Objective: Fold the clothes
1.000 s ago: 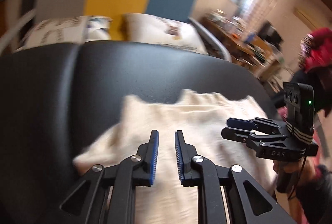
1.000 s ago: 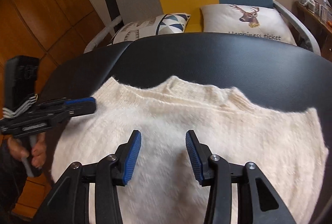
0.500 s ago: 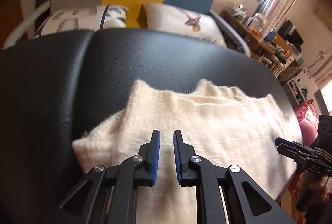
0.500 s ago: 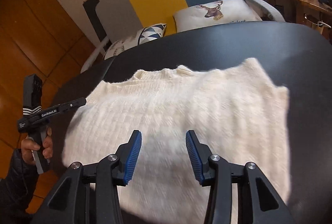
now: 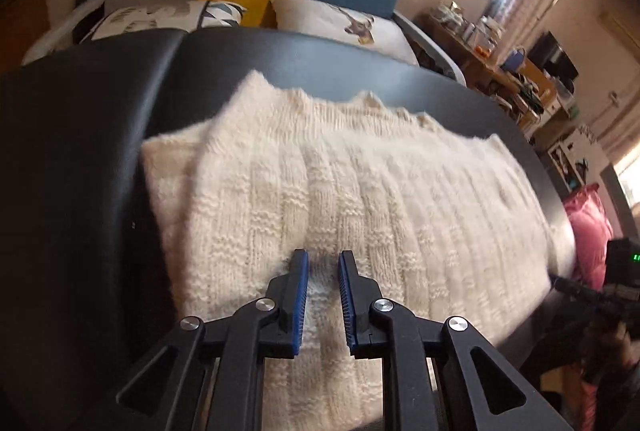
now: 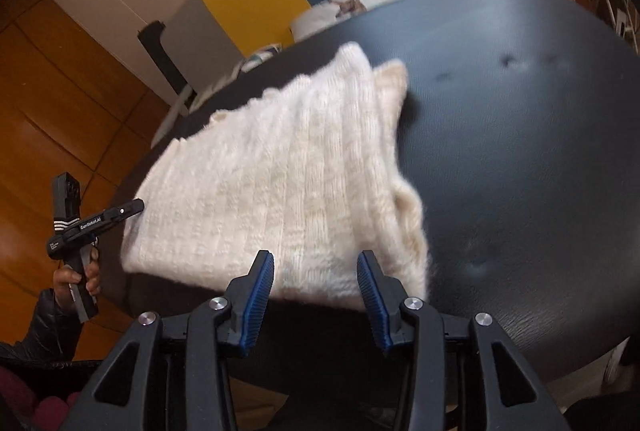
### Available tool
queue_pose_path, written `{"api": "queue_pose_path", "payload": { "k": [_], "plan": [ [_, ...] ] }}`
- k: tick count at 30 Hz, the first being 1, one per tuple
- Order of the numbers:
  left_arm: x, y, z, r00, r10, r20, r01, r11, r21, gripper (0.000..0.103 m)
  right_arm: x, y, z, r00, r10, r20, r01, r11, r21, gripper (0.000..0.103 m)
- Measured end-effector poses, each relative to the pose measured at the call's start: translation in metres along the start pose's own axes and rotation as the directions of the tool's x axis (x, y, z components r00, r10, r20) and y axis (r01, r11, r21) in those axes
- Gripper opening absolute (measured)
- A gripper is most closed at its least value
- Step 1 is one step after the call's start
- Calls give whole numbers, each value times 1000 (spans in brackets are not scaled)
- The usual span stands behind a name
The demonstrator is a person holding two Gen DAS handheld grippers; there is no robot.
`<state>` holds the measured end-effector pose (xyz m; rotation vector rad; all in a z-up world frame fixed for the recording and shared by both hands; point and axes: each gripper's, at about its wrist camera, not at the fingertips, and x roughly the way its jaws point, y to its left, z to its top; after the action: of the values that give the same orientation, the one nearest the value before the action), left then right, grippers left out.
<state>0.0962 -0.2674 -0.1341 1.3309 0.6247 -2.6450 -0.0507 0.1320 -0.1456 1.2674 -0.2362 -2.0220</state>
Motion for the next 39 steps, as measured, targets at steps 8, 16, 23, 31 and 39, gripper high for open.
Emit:
{"api": "queue_pose_path", "payload": {
  "k": [8, 16, 23, 31, 39],
  "plan": [
    [-13, -37, -7, 999, 16, 30, -18, 997, 79, 24, 17, 1, 24, 999, -23, -26, 20, 997, -79, 44],
    [-3, -16, -21, 1000, -4, 1, 4, 1000, -24, 28, 18, 0, 36, 1000, -7, -16, 6, 999, -47, 44],
    [-29, 27, -3, 996, -50, 72, 64, 978, -200, 38, 31, 37, 91, 999, 0, 48, 5, 994, -105, 44],
    [-52, 88, 5, 991, -71, 114, 105, 941, -323, 56, 100, 109, 86, 989, -74, -127, 37, 960, -277, 44],
    [-22, 142, 19, 939, -343, 40, 327, 847, -419, 73, 124, 93, 73, 978, -85, -192, 50, 982, -180, 44]
  ]
}}
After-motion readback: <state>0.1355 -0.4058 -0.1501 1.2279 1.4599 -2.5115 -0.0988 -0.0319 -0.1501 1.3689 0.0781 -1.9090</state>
